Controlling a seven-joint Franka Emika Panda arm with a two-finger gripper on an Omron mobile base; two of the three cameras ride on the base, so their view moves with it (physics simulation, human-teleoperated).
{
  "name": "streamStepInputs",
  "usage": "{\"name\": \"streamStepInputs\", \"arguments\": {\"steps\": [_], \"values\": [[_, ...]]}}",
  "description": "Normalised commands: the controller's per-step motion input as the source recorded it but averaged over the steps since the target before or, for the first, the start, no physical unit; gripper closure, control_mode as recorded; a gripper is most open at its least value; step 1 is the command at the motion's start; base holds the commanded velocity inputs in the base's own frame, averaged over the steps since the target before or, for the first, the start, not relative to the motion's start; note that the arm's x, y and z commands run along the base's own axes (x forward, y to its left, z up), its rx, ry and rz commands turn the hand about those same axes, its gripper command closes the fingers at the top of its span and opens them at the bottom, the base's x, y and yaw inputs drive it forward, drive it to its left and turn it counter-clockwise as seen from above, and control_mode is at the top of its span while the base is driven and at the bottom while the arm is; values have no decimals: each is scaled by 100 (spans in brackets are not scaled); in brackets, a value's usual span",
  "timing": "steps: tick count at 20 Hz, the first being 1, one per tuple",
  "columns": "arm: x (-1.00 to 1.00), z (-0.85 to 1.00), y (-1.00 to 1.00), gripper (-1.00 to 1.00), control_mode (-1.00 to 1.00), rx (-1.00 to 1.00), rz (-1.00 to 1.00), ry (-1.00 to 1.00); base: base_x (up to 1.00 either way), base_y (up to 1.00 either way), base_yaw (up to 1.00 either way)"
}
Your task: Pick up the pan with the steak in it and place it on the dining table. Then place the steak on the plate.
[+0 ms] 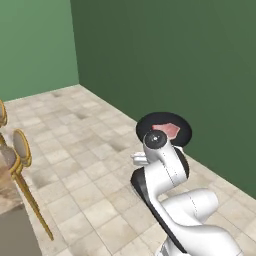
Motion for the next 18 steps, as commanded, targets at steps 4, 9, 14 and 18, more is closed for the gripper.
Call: {"name": "streamStepInputs", "arguments": {"steps": [4,9,14,18], "values": [[0,0,0,100,100,0,0,0,45,-82,9],[0,0,0,100,100,0,0,0,71,-65,10],[0,0,0,100,100,0,0,0,99,-30,5],[0,0,0,100,100,0,0,0,100,-1,0]]}}
